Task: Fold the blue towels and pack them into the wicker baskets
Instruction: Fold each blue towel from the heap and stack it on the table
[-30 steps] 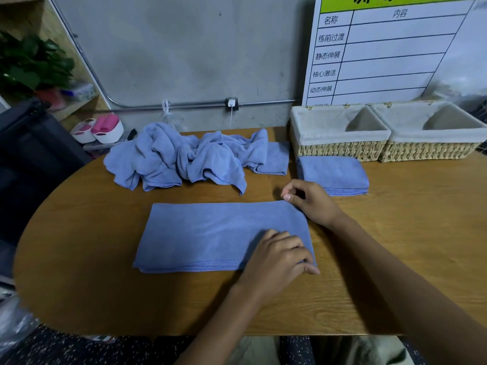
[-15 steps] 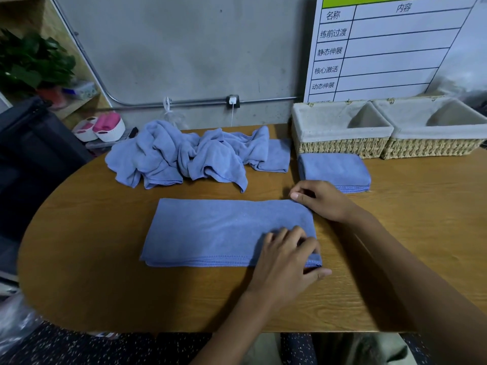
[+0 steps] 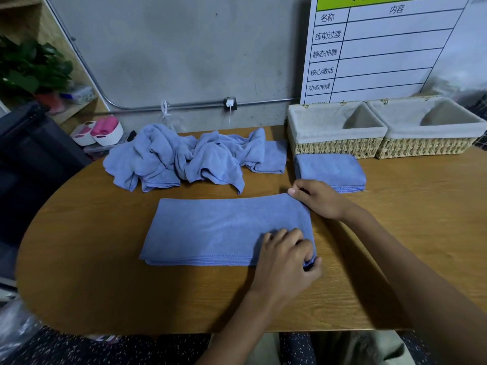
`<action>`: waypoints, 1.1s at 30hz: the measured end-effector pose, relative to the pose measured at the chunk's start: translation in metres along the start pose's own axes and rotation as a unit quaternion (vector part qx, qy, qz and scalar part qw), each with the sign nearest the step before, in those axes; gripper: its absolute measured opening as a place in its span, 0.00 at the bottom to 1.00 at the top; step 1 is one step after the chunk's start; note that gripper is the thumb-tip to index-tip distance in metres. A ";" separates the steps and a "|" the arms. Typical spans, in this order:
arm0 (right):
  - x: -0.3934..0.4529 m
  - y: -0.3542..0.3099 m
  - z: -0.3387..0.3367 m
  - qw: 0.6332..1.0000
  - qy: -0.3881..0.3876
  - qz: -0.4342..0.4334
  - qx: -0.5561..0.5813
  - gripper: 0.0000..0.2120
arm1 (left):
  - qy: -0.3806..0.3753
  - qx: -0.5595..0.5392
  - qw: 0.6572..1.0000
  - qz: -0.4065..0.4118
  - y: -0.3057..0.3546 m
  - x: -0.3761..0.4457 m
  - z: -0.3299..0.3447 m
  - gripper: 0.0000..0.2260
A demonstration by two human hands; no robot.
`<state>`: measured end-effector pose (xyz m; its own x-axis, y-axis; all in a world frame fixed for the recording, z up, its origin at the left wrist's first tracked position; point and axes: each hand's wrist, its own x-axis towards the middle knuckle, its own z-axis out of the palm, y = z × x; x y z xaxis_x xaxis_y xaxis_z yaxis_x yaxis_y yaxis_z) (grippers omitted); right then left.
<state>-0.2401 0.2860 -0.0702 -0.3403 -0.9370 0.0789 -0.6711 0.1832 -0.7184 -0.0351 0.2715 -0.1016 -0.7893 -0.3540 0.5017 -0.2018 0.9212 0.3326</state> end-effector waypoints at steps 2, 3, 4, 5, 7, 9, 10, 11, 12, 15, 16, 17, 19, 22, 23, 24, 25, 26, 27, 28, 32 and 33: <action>0.001 -0.001 0.000 1.000 0.002 -0.006 0.021 0.13 | 0.021 -0.026 0.999 -0.002 0.000 -0.002 -0.002 0.12; 0.002 -0.002 0.000 0.999 0.000 -0.009 0.043 0.12 | 0.035 -0.035 0.999 -0.004 0.000 -0.003 -0.003 0.12; 0.002 -0.002 0.001 0.998 -0.003 -0.010 0.068 0.10 | 0.050 -0.040 0.998 -0.006 -0.001 -0.004 -0.004 0.12; 0.002 -0.002 0.002 0.995 -0.007 -0.012 0.099 0.07 | 0.064 -0.043 0.997 -0.008 -0.001 -0.005 -0.005 0.12; 0.001 0.000 0.004 0.987 0.000 -0.015 0.163 0.02 | 0.091 -0.059 0.994 -0.015 -0.001 -0.007 -0.009 0.12; -0.001 0.000 0.005 0.975 0.022 -0.012 0.220 0.06 | 0.116 -0.095 0.988 -0.028 -0.003 -0.009 -0.013 0.12; -0.002 -0.002 0.004 0.969 0.027 -0.010 0.244 0.07 | 0.127 -0.116 0.984 -0.037 -0.004 -0.011 -0.015 0.12; -0.003 -0.005 0.003 0.964 0.029 -0.009 0.263 0.07 | 0.137 -0.136 0.980 -0.046 -0.006 -0.013 -0.017 0.12; -0.004 -0.009 0.002 0.959 0.025 -0.007 0.282 0.08 | 0.147 -0.155 0.975 -0.056 -0.008 -0.015 -0.019 0.12; -0.005 -0.016 -0.002 0.943 -0.006 0.007 0.333 0.14 | 0.165 -0.187 0.965 -0.081 -0.013 -0.018 -0.023 0.13; -0.005 -0.015 -0.003 0.942 -0.019 0.004 0.335 0.16 | 0.164 -0.188 0.965 -0.082 -0.013 -0.018 -0.024 0.13; -0.006 -0.015 -0.004 0.942 -0.032 -0.005 0.335 0.16 | 0.161 -0.188 0.965 -0.081 -0.013 -0.018 -0.025 0.13; -0.008 -0.012 -0.003 0.940 -0.052 -0.025 0.337 0.18 | 0.158 -0.182 0.968 -0.073 -0.011 -0.018 -0.025 0.13; -0.009 -0.004 0.000 0.927 -0.065 -0.014 0.369 0.20 | 0.158 -0.158 0.973 -0.056 -0.007 -0.016 -0.025 0.14; -0.008 -0.001 0.002 0.921 -0.062 -0.013 0.384 0.20 | 0.155 -0.142 0.977 -0.048 -0.005 -0.015 -0.025 0.14; -0.008 0.001 0.004 0.915 -0.053 -0.011 0.399 0.20 | 0.148 -0.120 0.981 -0.039 -0.004 -0.015 -0.025 0.15; -0.008 0.002 0.005 0.910 -0.041 -0.010 0.412 0.20 | 0.137 -0.095 0.986 -0.030 -0.003 -0.015 -0.024 0.14; -0.007 0.003 0.007 0.905 -0.029 -0.010 0.423 0.20 | 0.120 -0.068 0.990 -0.022 -0.001 -0.015 -0.023 0.14; -0.006 0.004 0.008 0.902 -0.019 -0.012 0.431 0.20 | 0.096 -0.042 0.994 -0.017 0.001 -0.015 -0.022 0.13; -0.006 0.005 0.009 0.900 -0.009 -0.011 0.435 0.20 | 0.069 -0.016 0.997 -0.016 0.003 -0.015 -0.020 0.14; -0.007 0.010 0.010 0.901 0.018 0.001 0.433 0.21 | 0.000 0.061 0.997 -0.037 0.006 -0.015 -0.014 0.18; -0.008 0.012 0.010 0.901 0.023 0.004 0.433 0.21 | -0.002 0.058 0.997 -0.042 0.005 -0.015 -0.013 0.16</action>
<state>-0.2386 0.2928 -0.0862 -0.3821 -0.9201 0.0861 0.0904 -0.1299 -0.9874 -0.0168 0.2798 -0.0973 -0.7686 -0.4304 0.4732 -0.3334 0.9009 0.2780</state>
